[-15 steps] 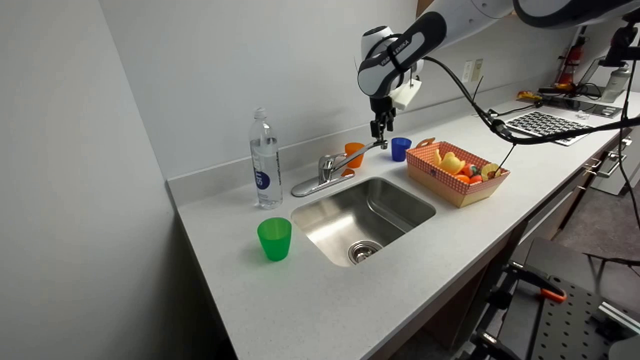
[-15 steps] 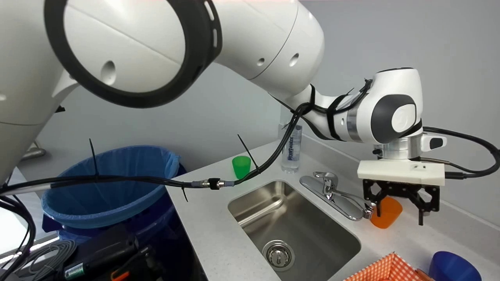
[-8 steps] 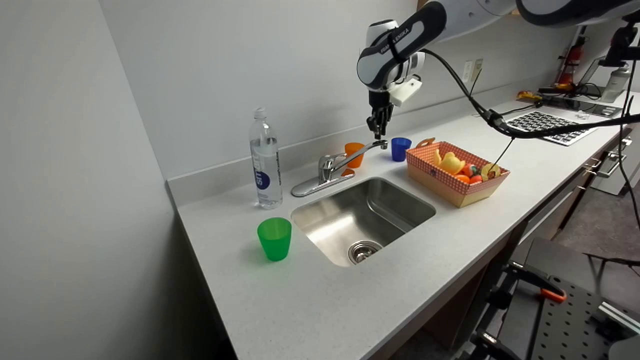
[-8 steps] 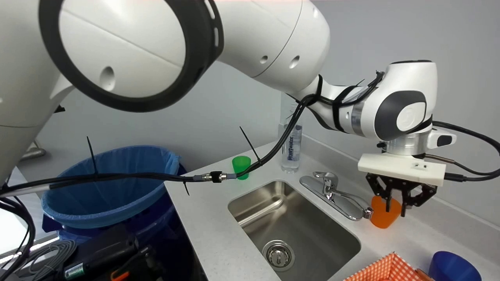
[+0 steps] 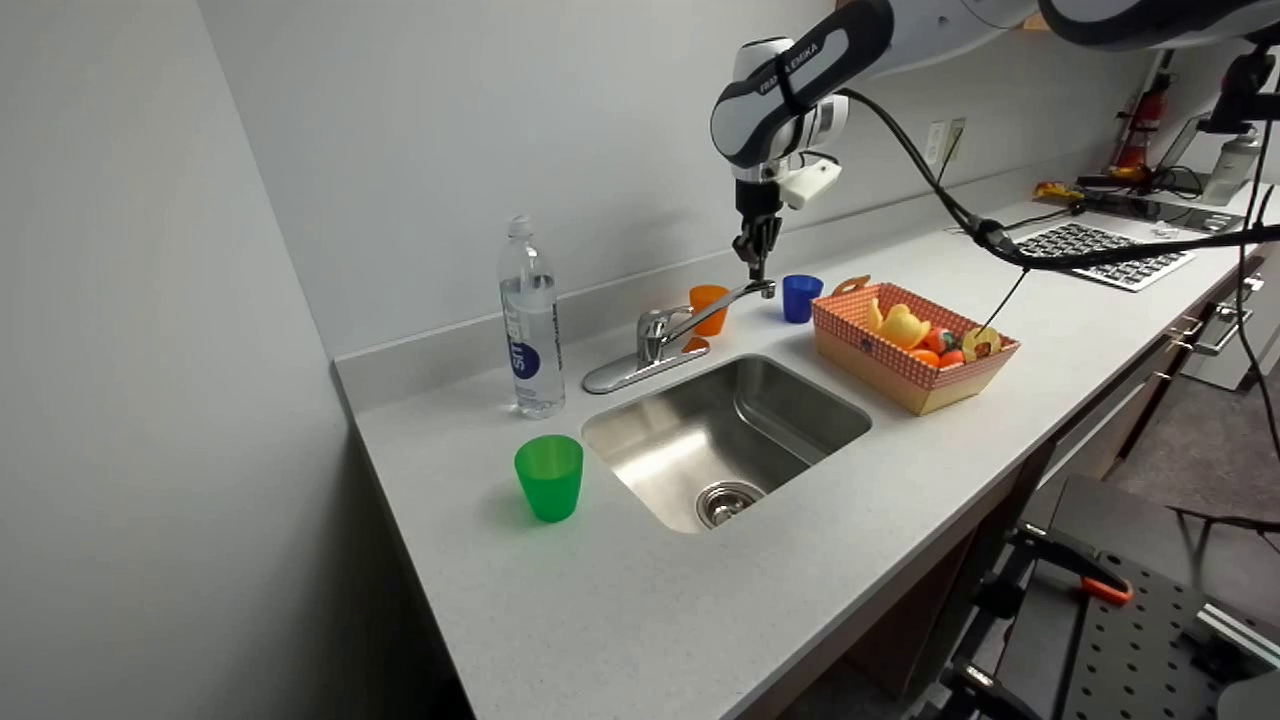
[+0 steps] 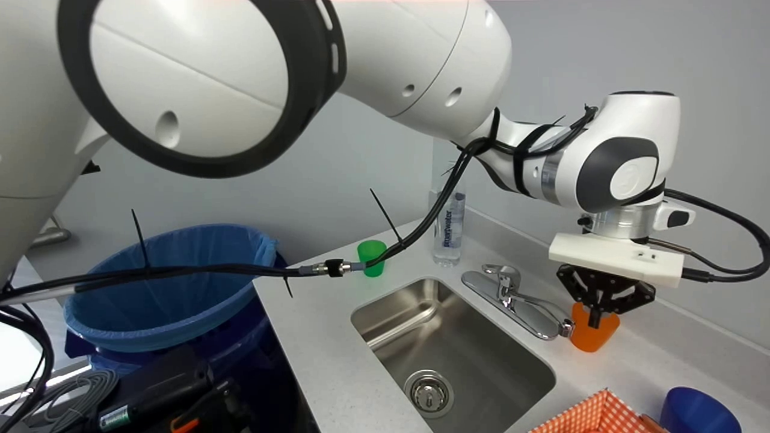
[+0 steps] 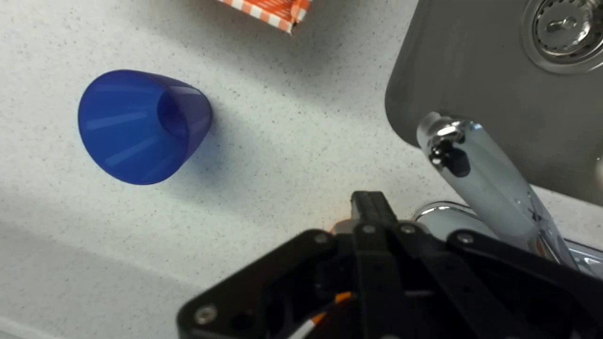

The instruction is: Push the faucet to the left

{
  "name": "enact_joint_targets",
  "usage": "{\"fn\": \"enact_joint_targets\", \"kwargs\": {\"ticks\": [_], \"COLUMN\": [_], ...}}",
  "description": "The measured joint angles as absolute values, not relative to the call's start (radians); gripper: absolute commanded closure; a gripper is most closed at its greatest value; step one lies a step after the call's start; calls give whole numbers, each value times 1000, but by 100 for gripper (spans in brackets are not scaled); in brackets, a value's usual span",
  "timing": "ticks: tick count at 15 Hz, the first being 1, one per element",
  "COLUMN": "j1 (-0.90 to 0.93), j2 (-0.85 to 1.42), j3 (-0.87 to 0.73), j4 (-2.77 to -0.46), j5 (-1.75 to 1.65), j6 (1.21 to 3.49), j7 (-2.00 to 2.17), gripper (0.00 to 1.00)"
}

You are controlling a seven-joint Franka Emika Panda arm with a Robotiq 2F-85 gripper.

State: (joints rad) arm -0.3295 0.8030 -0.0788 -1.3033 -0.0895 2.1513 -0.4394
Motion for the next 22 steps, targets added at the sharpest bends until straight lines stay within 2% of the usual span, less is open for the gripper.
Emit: {"fn": "enact_joint_targets", "kwargs": {"ticks": [12, 22], "j1": [-337, -321], "j2": [761, 659], "j3": [-22, -8], "j4": [-1353, -1505], "j5": [-89, -86], "j6": [2085, 2085], "j7": [-662, -689], "gripper": [100, 100]}}
